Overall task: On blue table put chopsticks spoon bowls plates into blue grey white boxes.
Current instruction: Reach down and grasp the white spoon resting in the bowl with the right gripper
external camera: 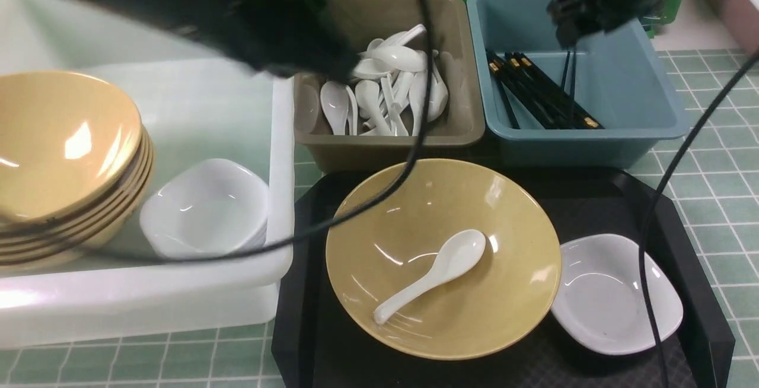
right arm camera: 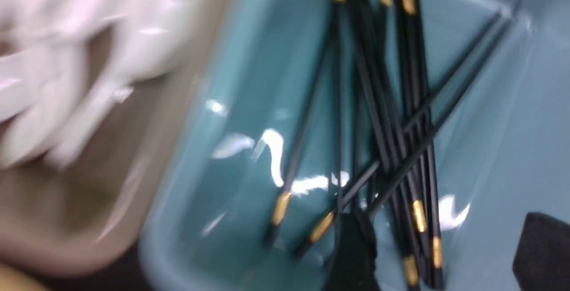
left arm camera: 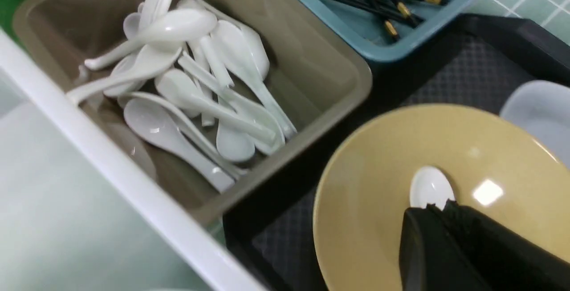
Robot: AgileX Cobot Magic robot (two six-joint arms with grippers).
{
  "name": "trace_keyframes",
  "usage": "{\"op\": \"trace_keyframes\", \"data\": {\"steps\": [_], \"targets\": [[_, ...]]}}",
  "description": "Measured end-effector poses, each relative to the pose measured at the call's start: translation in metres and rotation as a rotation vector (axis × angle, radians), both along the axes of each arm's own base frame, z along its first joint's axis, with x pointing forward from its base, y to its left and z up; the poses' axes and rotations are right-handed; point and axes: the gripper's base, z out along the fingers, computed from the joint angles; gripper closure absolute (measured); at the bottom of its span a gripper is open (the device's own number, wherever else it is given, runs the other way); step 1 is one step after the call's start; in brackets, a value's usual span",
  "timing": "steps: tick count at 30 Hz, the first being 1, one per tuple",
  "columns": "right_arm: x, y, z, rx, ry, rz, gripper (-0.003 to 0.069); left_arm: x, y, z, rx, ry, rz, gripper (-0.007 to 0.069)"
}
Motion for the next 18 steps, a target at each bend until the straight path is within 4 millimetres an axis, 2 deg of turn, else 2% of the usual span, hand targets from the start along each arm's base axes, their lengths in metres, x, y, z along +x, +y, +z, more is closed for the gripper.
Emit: {"op": "trace_keyframes", "data": {"steps": [1, 2, 4, 5, 8, 10, 11, 13, 15, 18], "targets": [[-0.002, 0.001, 0.002, -0.003, -0.001, 0.008, 0.0156, -0.002, 0.001, 0.0, 0.0, 0.0, 0.0, 0.062], [-0.018, 0.009, 0.02, -0.024, -0.009, 0.08, 0.0156, -0.016, 0.009, -0.003, 0.003, 0.003, -0.001, 0.062], [-0.027, 0.013, 0.031, -0.034, -0.026, 0.122, 0.0156, -0.026, 0.015, -0.007, 0.005, 0.006, -0.001, 0.062], [-0.042, 0.022, 0.044, -0.043, -0.05, 0.178, 0.0156, -0.039, 0.023, -0.014, 0.01, 0.015, -0.002, 0.062], [-0.064, 0.04, 0.052, -0.062, -0.06, 0.275, 0.0156, -0.062, 0.037, -0.029, 0.019, 0.028, -0.002, 0.062], [-0.08, 0.054, 0.05, -0.084, -0.049, 0.353, 0.0156, -0.077, 0.046, -0.037, 0.019, 0.029, -0.002, 0.062], [-0.083, 0.057, 0.051, -0.087, -0.051, 0.371, 0.0156, -0.078, 0.046, -0.036, 0.016, 0.023, -0.002, 0.062], [-0.107, 0.082, 0.034, -0.137, -0.001, 0.527, 0.0156, -0.097, 0.057, -0.046, 0.013, 0.018, -0.002, 0.062], [-0.119, 0.093, 0.02, -0.181, 0.037, 0.635, 0.0156, -0.105, 0.062, -0.052, 0.011, 0.015, -0.002, 0.062], [-0.141, 0.116, -0.014, -0.265, 0.118, 0.846, 0.0156, -0.117, 0.069, -0.061, 0.01, 0.01, -0.004, 0.062]]}}
